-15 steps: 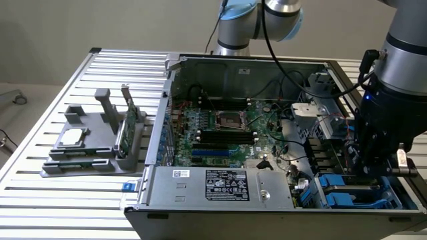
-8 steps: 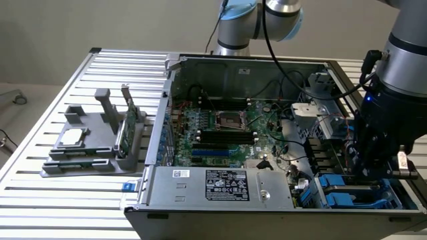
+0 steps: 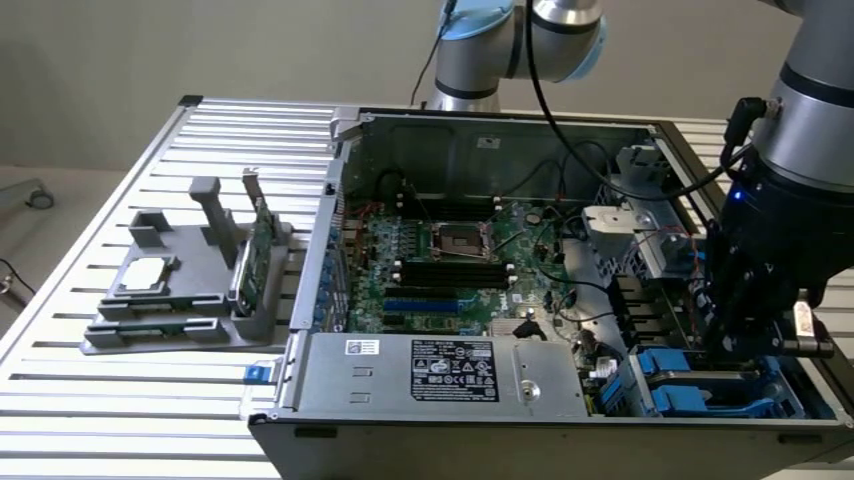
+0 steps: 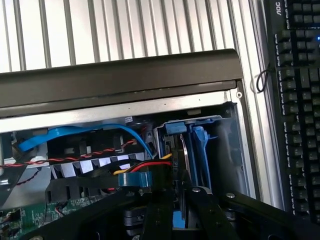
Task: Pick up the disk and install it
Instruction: 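Insert the first disk wire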
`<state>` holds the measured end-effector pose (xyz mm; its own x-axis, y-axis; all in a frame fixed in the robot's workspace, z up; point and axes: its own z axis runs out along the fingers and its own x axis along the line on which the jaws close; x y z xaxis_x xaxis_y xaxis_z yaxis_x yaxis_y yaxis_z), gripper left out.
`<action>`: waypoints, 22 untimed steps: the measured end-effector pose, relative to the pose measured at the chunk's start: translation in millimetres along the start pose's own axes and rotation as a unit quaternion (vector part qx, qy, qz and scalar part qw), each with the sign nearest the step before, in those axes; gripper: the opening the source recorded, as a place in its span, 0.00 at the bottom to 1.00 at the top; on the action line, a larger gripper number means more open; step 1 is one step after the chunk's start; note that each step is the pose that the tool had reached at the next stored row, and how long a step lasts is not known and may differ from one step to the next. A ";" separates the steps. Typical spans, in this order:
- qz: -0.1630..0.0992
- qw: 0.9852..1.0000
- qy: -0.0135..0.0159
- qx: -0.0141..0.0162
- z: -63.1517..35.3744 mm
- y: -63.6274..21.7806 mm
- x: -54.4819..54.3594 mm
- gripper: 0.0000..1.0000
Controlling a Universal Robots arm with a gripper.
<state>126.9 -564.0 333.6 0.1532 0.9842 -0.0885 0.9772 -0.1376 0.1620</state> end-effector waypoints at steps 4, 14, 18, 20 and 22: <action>0.000 1.000 0.000 0.000 0.2 2.2 1.1 0.17; -0.001 1.000 0.000 0.004 0.9 3.5 1.4 0.17; -0.003 1.000 -0.001 0.006 1.3 4.1 1.5 0.17; -0.004 1.000 -0.001 0.007 1.4 4.5 1.6 0.17; -0.005 1.000 -0.001 0.008 1.5 4.8 1.6 0.17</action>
<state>132.0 -563.3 332.8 0.1432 0.9855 -0.0914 0.9810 -0.1291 0.1449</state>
